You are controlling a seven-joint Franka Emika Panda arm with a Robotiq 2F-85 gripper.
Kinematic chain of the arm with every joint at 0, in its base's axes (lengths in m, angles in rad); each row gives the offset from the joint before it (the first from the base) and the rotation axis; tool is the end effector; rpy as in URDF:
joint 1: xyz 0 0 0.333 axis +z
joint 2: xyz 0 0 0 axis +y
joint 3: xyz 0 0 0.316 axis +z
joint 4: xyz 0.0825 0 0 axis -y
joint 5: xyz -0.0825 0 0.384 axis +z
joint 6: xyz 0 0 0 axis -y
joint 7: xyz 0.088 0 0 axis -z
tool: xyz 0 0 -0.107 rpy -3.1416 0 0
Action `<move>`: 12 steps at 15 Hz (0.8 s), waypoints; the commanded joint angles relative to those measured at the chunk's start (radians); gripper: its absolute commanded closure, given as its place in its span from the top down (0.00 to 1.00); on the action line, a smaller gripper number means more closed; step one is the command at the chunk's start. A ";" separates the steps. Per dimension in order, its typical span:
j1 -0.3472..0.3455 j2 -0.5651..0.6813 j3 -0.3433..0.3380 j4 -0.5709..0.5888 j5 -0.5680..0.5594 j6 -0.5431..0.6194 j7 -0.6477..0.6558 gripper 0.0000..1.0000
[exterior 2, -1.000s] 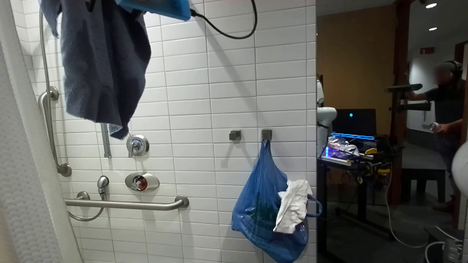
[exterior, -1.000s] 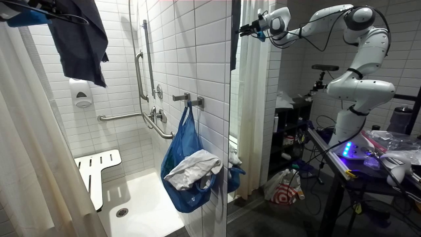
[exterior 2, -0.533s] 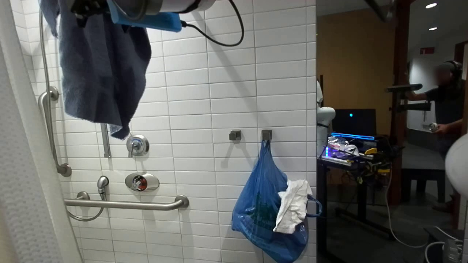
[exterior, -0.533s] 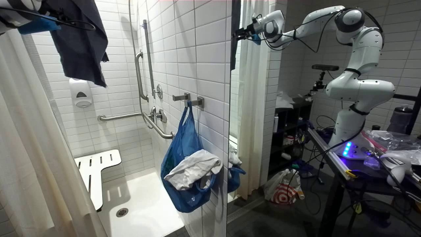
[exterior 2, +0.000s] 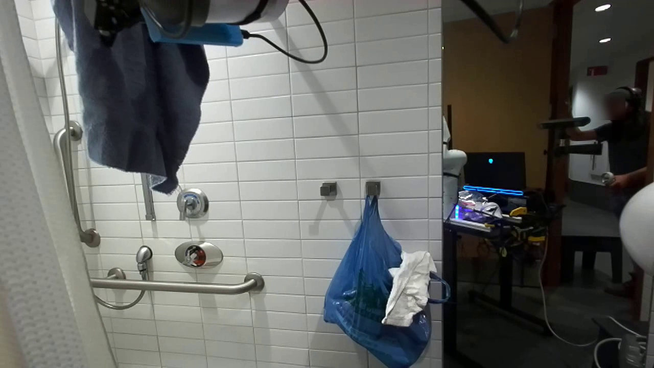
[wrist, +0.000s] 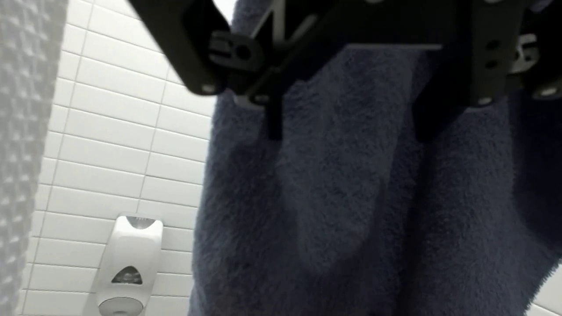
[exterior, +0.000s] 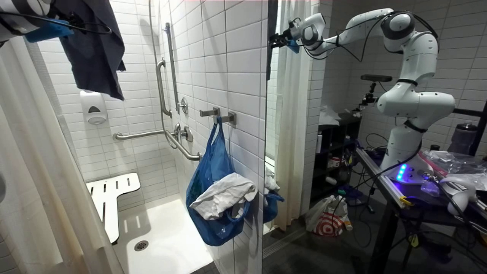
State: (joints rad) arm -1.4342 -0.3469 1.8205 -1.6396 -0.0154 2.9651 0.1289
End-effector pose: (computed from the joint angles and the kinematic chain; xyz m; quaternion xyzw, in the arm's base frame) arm 0.5333 0.3622 0.6881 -0.7812 -0.2102 -0.5877 0.0129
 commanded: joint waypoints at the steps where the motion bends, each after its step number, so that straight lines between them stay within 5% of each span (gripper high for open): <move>1: -0.076 0.024 0.086 0.031 0.010 -0.020 -0.054 0.44; 7: -0.169 0.024 0.186 0.053 0.021 -0.015 -0.095 0.01; 12: -0.208 0.033 0.228 0.064 0.020 -0.010 -0.107 0.00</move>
State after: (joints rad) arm -1.6104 -0.3470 2.0009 -1.5857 -0.0074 2.9648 0.0677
